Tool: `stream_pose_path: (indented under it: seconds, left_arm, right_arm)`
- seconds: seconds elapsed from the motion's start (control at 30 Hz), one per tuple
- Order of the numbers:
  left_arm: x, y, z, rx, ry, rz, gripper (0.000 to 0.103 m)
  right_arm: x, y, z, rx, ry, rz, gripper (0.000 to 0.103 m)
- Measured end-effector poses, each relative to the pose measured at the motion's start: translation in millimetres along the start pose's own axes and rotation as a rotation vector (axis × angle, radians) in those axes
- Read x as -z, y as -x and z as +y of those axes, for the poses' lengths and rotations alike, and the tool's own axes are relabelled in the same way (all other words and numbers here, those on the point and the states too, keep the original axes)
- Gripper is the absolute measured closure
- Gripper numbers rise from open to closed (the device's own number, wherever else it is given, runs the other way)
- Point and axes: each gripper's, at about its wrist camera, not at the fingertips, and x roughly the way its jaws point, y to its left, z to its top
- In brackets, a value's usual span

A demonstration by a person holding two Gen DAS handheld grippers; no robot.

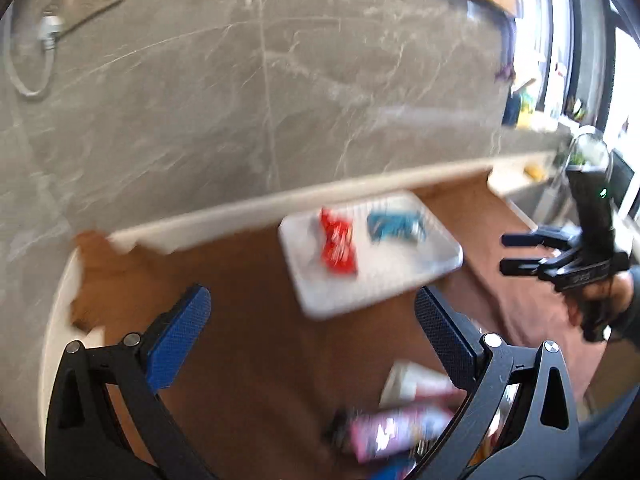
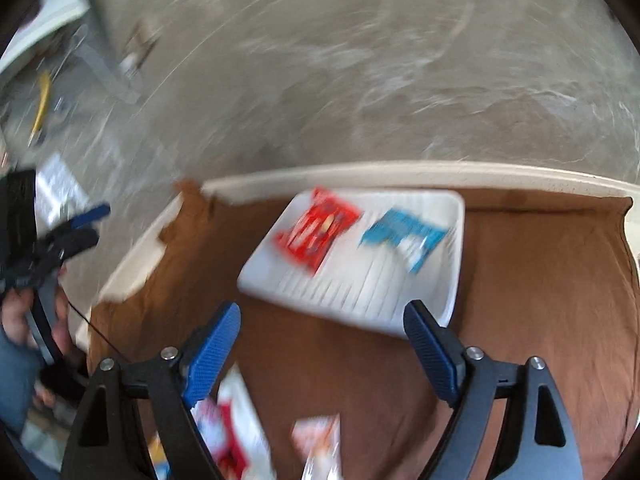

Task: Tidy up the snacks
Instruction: 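Return both tools to the snack pile and position over the next packets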

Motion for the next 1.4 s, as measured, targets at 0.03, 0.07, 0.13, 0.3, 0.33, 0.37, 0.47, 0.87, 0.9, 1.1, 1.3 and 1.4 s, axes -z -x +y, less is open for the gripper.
stream_pose_path:
  seconds: [0.03, 0.07, 0.13, 0.3, 0.33, 0.37, 0.47, 0.87, 0.9, 1.1, 1.3, 1.4]
  left_arm:
    - [15, 11, -3, -0.019, 0.005, 0.024, 0.000]
    - [33, 21, -6, -0.050, 0.026, 0.056, 0.000]
    - [67, 27, -12, -0.046, 0.094, 0.137, 0.000]
    - [160, 28, -35, -0.085, 0.252, 0.377, 0.000]
    - [168, 28, -36, -0.097, 0.268, 0.389, 0.000]
    - [178, 29, -38, -0.106, 0.295, 0.400, 0.000]
    - [188, 25, -44, -0.125, 0.347, 0.395, 0.000]
    - [198, -24, -87, -0.122, 0.303, 0.478, 0.001]
    - [198, -26, -89, -0.130, 0.297, 0.480, 0.001]
    - [205, -48, -90, -0.100, 0.316, 0.539, 0.012]
    - [211, -59, -89, -0.014, 0.382, 0.545, 0.034]
    - [214, -61, -89, 0.027, 0.407, 0.538, 0.043]
  right_arm:
    - [8, 4, 7, -0.014, 0.014, 0.018, 0.017]
    - [19, 8, 19, -0.024, 0.043, 0.043, 0.017]
    - [34, 10, 35, -0.017, 0.091, 0.079, 0.019]
    - [67, -2, 72, 0.008, 0.250, 0.197, 0.028]
    - [69, -5, 76, 0.003, 0.266, 0.208, 0.029]
    - [71, -11, 81, 0.002, 0.292, 0.219, 0.029]
    - [75, -25, 88, 0.031, 0.357, 0.243, 0.031]
    - [88, -59, 82, 0.034, 0.395, 0.361, 0.050]
    - [88, -59, 81, 0.038, 0.396, 0.365, 0.050]
    - [89, -65, 77, 0.030, 0.376, 0.391, 0.053]
    - [90, -74, 69, 0.023, 0.341, 0.418, 0.060]
    - [89, -77, 68, 0.015, 0.334, 0.426, 0.064]
